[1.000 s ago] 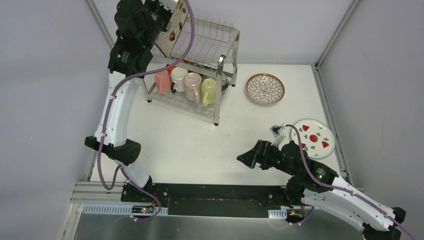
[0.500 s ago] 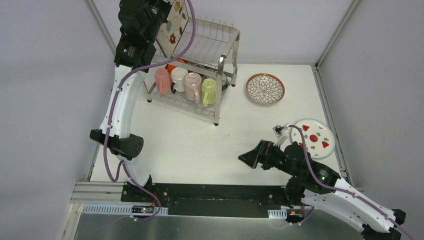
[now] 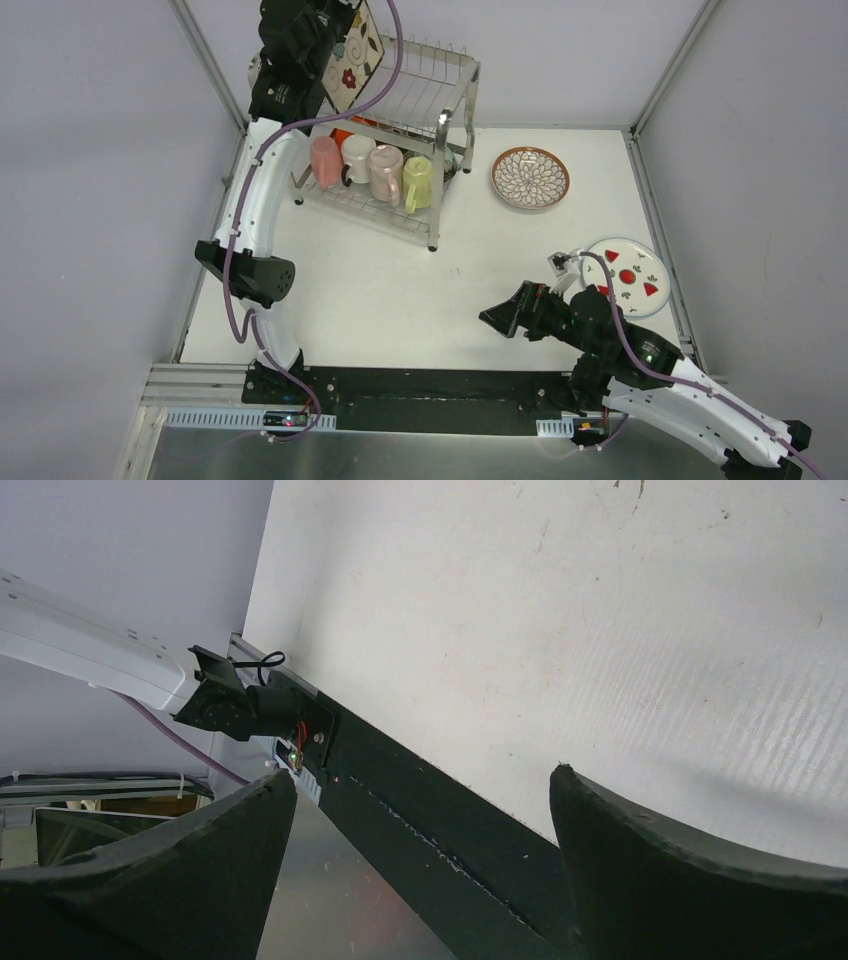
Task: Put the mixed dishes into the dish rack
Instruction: Insert the plate into the dish rack, then pick up the plate at the center of the board.
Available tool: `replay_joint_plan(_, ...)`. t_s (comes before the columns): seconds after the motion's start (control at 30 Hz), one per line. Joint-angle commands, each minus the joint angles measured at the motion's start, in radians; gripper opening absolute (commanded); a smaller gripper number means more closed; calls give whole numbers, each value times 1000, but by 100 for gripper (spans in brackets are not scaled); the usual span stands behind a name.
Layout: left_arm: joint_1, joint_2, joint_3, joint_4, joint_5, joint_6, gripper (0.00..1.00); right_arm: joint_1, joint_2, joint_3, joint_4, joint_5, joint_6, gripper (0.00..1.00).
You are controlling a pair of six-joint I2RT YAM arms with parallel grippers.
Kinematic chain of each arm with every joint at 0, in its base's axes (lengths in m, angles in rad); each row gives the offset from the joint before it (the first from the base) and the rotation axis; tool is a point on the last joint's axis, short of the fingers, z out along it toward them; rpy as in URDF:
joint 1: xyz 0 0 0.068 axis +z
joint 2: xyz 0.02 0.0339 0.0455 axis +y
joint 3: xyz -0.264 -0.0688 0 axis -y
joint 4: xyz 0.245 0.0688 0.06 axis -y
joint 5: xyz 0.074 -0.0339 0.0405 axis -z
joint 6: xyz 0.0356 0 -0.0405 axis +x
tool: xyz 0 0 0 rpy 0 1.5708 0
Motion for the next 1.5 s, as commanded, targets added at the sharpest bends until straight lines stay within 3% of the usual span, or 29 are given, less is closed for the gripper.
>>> replay_joint_plan(0.0,-1,-3,12,57,33,-5,40,4,-6,24,6,25,-3,100)
replay_joint_plan(0.47,-2,-157,-100,27,75,-139,64,4,24,17,43,13,-2,100)
replay_joint_plan(0.7,-1,-323,-306,-67,77,-319,82,4,43,12,15,57,0,100)
replay_joint_plan(0.87,-1,-427,-360,-224,89,-411,88,4,41,36,-34,129,4,100)
replay_joint_plan(0.93,-1,-495,-396,-272,117,-451,99,4,40,38,-38,154,7,100)
replay_joint_plan(1.23,-1,-850,-779,-321,246,-662,99,4,136,99,-90,306,26,100)
replay_joint_plan(1.47,-1,-1004,-1005,-373,385,-736,99,2,244,155,-59,389,22,100)
